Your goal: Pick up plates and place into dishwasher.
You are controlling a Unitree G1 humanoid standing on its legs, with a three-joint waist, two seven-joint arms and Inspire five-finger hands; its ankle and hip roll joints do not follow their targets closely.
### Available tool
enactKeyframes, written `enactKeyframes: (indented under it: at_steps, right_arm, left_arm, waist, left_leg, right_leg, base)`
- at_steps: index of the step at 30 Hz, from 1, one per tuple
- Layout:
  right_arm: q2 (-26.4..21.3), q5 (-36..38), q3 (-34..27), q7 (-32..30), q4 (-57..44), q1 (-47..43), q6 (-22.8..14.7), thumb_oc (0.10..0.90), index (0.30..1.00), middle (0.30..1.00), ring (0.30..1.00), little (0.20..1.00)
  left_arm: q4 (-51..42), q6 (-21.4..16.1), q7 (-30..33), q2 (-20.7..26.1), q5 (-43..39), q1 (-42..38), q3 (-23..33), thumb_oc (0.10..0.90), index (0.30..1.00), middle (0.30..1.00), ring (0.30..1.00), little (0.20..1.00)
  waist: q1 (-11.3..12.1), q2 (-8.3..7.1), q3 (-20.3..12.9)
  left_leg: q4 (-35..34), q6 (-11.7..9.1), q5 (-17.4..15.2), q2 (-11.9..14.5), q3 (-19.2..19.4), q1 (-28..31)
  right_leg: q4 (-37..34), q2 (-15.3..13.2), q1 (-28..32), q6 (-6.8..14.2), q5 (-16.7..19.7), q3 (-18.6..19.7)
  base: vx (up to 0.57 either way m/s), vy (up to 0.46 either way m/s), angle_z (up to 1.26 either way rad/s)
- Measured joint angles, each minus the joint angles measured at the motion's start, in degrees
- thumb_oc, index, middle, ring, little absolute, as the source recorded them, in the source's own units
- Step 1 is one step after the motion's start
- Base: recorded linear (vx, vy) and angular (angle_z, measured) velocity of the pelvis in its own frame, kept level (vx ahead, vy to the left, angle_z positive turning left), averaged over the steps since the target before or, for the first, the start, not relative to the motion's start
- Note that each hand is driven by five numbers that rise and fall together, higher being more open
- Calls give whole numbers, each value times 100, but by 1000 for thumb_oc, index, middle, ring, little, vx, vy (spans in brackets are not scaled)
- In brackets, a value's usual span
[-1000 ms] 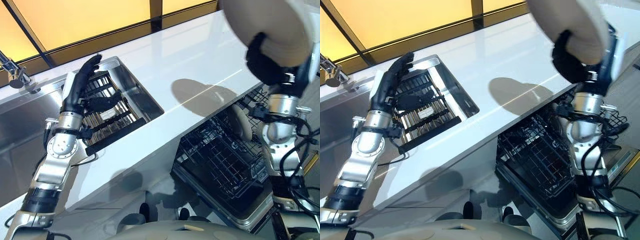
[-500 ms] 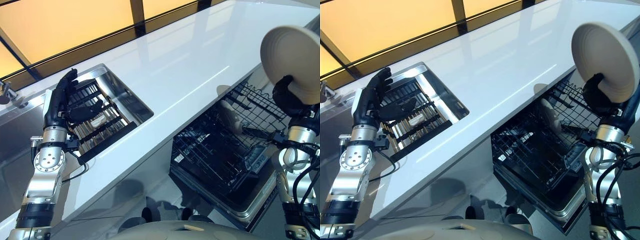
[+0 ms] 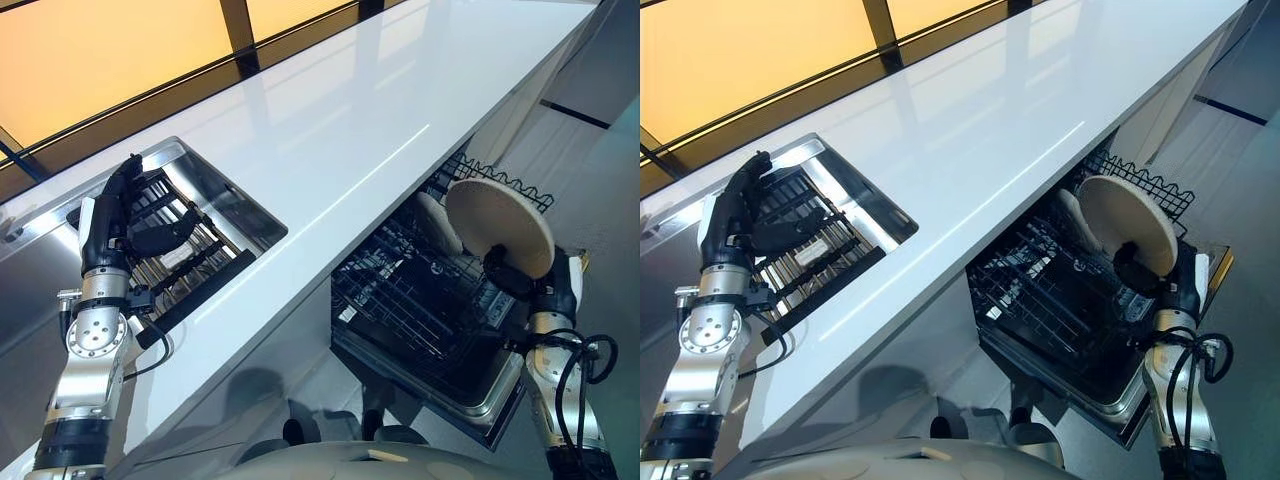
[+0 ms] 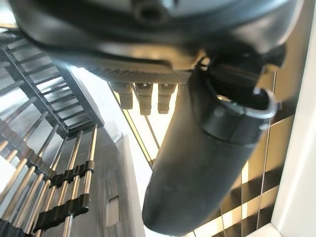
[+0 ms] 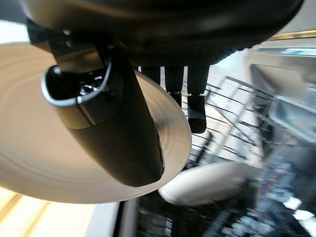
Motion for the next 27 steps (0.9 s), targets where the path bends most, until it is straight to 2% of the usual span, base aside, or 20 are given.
enactKeyframes:
  at_steps: [7, 16, 21, 27]
  right_arm:
    - [-2, -113, 521, 228, 299, 11, 269, 100, 300, 300, 300, 200]
    - [0, -511, 977, 304, 879, -5, 871, 100, 300, 300, 300, 200]
    - [0, -568, 1171, 322, 1015, -36, 1005, 100, 300, 300, 300, 200]
    - [5, -616, 1413, 293, 1306, -140, 1119, 100, 300, 300, 300, 200]
  left_arm:
    - [50, 0, 94, -24, 0, 83, 0, 800, 900, 900, 900, 900]
    - [50, -1, 108, -24, 2, 83, -1, 800, 900, 900, 900, 900]
    - [50, -1, 108, -24, 1, 82, -2, 800, 900, 900, 900, 900]
    - [49, 1, 106, -24, 0, 82, -2, 800, 900, 900, 900, 900]
  waist:
    - [41, -27, -65]
    - [212, -49, -81]
    - [212, -58, -86]
    - [331, -60, -87]
  left_leg:
    - [-11, 1, 0, 12, -14, -7]
    - [1, 5, 6, 25, -80, -33]
    - [1, 15, 33, 18, -137, -68]
    - [2, 12, 56, 19, -192, -89]
  right_leg:
    - [0, -10, 4, 1, 0, -28]
    - [-1, -11, 11, 1, -1, -89]
    - [-1, -24, 18, 1, -1, -202]
    - [-1, -24, 24, 1, -1, -255]
  base:
    - [0, 0, 0]
    - [2, -3, 2]
    - [5, -7, 9]
    - [6, -3, 6]
